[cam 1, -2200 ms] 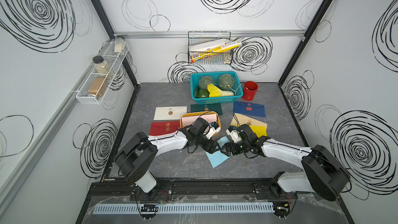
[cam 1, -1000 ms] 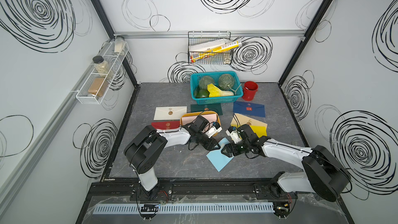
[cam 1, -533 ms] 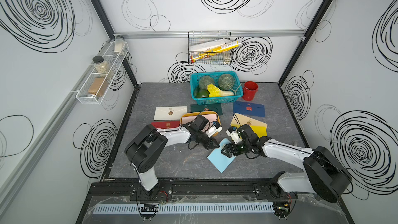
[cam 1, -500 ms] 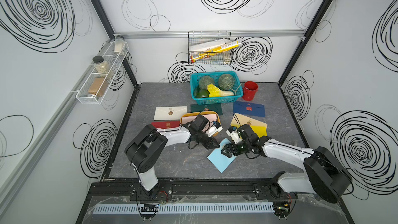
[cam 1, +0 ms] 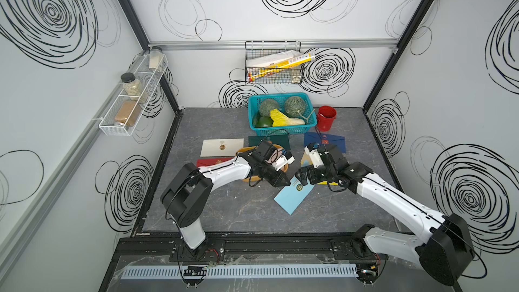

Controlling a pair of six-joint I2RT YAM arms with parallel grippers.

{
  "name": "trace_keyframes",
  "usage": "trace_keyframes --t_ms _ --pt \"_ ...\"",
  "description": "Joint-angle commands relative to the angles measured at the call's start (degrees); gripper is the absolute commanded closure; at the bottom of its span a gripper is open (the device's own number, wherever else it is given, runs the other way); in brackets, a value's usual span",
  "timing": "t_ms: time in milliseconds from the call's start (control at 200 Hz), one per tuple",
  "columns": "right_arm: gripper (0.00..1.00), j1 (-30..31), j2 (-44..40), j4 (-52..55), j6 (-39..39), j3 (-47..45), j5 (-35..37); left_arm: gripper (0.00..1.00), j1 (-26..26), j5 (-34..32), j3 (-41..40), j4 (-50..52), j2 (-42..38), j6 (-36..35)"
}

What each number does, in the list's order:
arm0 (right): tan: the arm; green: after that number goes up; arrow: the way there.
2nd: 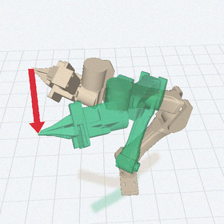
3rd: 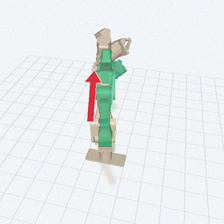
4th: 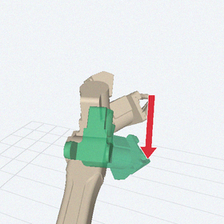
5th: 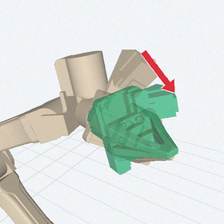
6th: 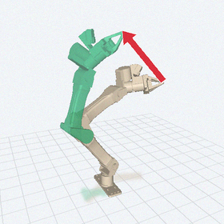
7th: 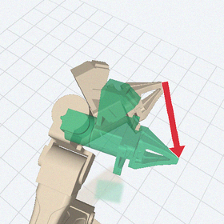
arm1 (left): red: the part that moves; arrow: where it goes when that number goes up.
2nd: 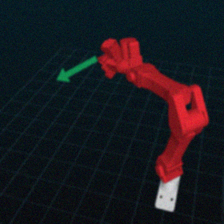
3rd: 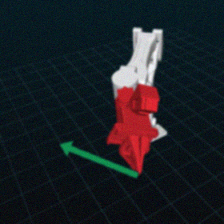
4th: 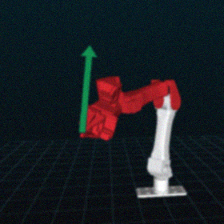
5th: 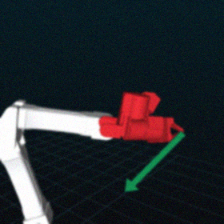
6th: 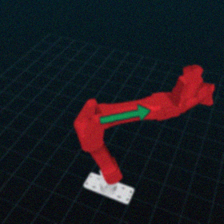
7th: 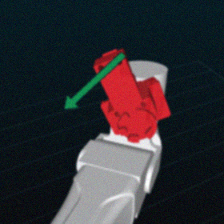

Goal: Put the sealed envelopes into the storage box
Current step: Pick up the envelope from the center of the board, then place the envelope in the storage box.

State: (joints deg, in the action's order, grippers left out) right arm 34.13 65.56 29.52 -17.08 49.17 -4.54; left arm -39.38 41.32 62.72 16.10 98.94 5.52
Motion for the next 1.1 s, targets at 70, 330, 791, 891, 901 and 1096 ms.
trace_keyframes --t_ms 70,330,791,891,901,1096 --pt "0.0 -1.7 -1.4 4.0 -3.2 4.5 12.1 1.0 -0.4 -5.6 5.3 7.2 -2.5 -1.2" --pt "0.0 -10.7 -2.9 3.8 -6.6 11.6 18.8 1.0 -3.1 -20.6 23.5 22.9 -5.1 -3.6" --pt "0.0 -13.5 -1.2 -1.0 -8.7 10.1 16.0 1.0 -0.9 -47.4 28.6 32.0 -6.2 -25.5" --pt "0.0 -13.6 -1.1 -0.9 -7.3 10.5 15.4 1.0 1.7 -45.9 26.8 31.7 -7.2 -31.1" --pt "0.0 -13.5 -1.0 -0.8 -7.2 10.5 15.4 1.0 2.0 -45.6 26.5 31.8 -7.2 -32.0" --pt "0.0 -13.6 0.0 -2.6 -6.9 9.9 11.0 1.0 4.7 -44.0 17.1 29.3 -12.0 -43.1"
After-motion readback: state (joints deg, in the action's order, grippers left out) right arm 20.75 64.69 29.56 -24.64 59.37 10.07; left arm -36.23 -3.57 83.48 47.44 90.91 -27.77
